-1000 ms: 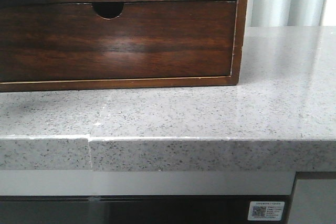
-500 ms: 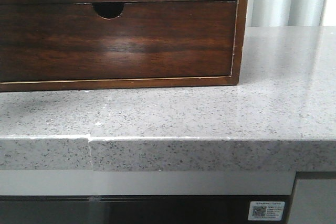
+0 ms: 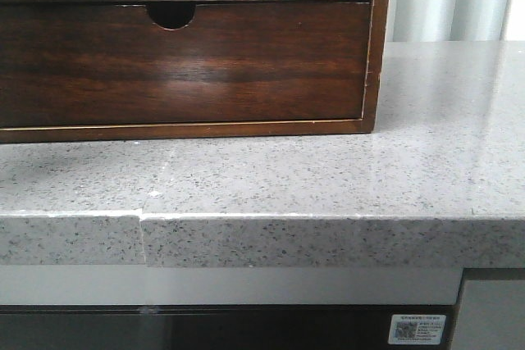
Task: Put scissors in drawer with both arms
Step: 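Pull the drawer open toward the robot with the left gripper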
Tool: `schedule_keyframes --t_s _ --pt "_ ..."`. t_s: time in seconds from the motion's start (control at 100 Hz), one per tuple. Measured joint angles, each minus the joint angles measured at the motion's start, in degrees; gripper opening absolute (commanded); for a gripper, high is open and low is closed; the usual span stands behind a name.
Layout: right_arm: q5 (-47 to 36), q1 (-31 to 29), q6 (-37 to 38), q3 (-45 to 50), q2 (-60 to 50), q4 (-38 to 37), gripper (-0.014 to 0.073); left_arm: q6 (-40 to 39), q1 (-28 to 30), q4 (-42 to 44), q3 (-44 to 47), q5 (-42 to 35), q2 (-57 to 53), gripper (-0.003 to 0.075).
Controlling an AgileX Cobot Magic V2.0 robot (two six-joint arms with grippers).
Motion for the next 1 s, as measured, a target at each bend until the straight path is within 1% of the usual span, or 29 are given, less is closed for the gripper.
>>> schedule_keyframes --t_s 0.1,0.23,0.66,0.85,1.0 --pt "0.0 0.0 0.0 0.0 0.0 0.0 0.0535 -0.27 1.71 1.54 0.81 1.82 -0.94 -0.002" --pt "0.0 0.0 0.0 0.0 0.0 0.0 0.0535 -1.08 3.55 3.26 3.26 2.54 -4.71 -0.002" --pt "0.0 0.0 0.0 0.0 0.0 0.0 0.0535 -4.93 4.26 6.7 15.08 2.76 -23.33 -0.002" --pt "0.0 0.0 0.0 0.0 0.0 0.0 0.0535 -7.57 4.54 9.38 16.39 2.05 -28.88 -0.002" --pt "0.0 0.0 0.0 0.0 0.0 0.0 0.0535 -8.45 4.58 10.81 16.55 1.94 -29.92 -0.002"
